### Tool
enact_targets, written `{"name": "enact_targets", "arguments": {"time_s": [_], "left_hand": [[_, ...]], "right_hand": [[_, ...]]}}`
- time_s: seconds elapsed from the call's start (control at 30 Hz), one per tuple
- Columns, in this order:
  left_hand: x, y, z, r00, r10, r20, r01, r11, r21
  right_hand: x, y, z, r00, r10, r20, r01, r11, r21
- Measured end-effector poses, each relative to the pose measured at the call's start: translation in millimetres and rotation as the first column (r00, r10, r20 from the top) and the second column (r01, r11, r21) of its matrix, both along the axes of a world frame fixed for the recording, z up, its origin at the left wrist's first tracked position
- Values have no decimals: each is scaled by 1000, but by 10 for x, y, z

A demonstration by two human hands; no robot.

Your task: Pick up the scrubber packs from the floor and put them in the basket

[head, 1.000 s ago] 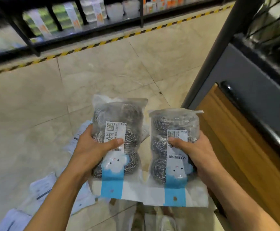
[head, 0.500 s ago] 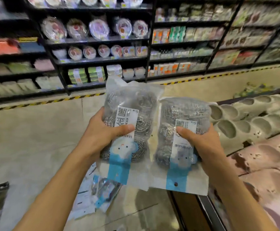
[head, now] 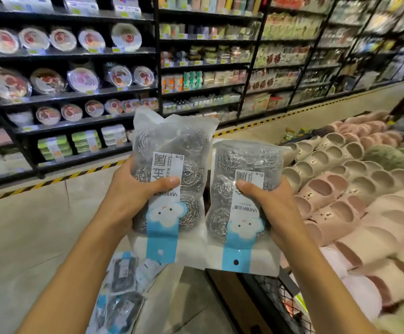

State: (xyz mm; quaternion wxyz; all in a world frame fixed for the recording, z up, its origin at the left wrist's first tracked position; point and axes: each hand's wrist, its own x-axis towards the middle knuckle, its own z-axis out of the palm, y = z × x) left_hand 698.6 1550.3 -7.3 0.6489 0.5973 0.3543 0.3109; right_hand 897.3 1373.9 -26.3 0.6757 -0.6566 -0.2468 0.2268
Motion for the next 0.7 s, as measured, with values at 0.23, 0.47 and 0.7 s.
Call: {"name": "enact_targets", "arguments": {"time_s": [0.23, 0.47, 0.7], "left_hand": [[448, -144, -41, 944, -330, -26, 330, 944, 11], [936, -983, -256, 725, -685, -70, 687, 726, 12], [931, -2817, -229, 294, -955, -48, 955, 295, -22]], "right_hand": [[-318, -789, 33, 930, -366, -32, 366, 931, -19], [-1182, -2000, 61, 642, -765, -40, 761, 643, -82], [-2486, -3384, 148, 136, -990, -25, 985, 138, -104]]}}
